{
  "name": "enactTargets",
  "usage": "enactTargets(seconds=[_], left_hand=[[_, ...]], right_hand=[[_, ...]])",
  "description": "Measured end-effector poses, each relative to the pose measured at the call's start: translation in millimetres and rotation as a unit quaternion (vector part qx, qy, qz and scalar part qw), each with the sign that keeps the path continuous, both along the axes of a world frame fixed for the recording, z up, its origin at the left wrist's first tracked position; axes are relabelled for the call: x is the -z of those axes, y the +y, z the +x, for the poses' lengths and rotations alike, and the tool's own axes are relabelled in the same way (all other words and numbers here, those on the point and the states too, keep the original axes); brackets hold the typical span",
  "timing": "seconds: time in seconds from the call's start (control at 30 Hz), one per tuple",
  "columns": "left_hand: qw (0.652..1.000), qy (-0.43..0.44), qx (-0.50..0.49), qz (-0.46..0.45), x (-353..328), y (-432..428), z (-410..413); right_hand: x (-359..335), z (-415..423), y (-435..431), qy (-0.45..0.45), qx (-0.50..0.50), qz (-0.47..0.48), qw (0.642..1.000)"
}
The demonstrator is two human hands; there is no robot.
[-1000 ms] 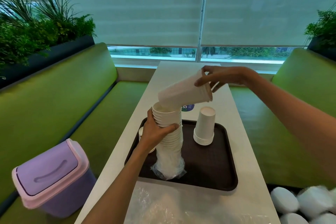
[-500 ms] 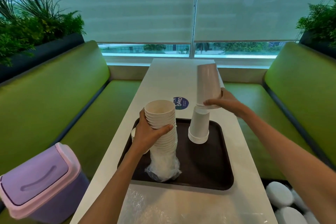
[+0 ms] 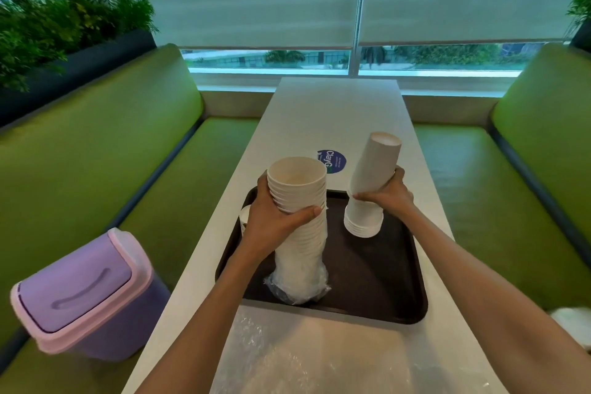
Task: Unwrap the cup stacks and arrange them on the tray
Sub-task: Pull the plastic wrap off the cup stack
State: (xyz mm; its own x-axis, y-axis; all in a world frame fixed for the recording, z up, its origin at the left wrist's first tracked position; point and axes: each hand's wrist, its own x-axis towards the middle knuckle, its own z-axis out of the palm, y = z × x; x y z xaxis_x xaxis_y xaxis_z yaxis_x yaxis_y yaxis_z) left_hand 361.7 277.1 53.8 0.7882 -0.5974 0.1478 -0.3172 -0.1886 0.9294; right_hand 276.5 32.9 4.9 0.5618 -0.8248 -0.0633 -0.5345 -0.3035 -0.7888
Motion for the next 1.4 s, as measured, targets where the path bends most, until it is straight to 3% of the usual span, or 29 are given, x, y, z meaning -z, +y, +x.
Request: enactTargets(seconds=[0.1,0.2,0.3,0.37,0.43,0.5,0.63,0.9,1.4], left_hand=[[1.000,-0.001,0.003,0.004,0.3,-0.3,-1.7],[1.000,-0.005,0.006,0.010,0.1,-1.0,-2.7],[1.000,-0.005,0.007,0.011,-0.2,0.2,-4.0],[1.000,-0.002,0.006,0.009,-0.2,0.4,-4.7],[1.000,0.000,0.005,0.010,-1.5,-0.4,-5.8],[1.000,-0.002,0.003,0.013,-2.8,-1.4,-6.3],[1.000,0.003,0.005,0.015,-2.9,-1.5,-4.6],[1.000,0.010,0.003,0.011,-1.7,-2.7,-2.4],[0.998,0.024,-0.027,-0.053,24.2,-3.0,-10.8]], right_hand=[[1.4,-3.4,-4.2,-0.031,0.040,0.021,0.999],[-26.1,-3.7,0.0,-0.158,0.078,-0.055,0.983],[-72.3,-0.4,16.5,-0.260,0.000,-0.119,0.958],[-103.7,6.0,32.5,-0.212,-0.118,-0.114,0.963],[-126.6,14.4,51.2,-0.080,-0.241,-0.104,0.962],[-139.6,23.6,69.5,0.060,-0.331,-0.109,0.936],[-149.3,38.2,94.3,0.195,-0.380,-0.119,0.896],[-163.0,51.2,108.4,0.263,-0.383,-0.158,0.871],[-161.2,65.7,105.9,0.276,-0.361,-0.147,0.879]])
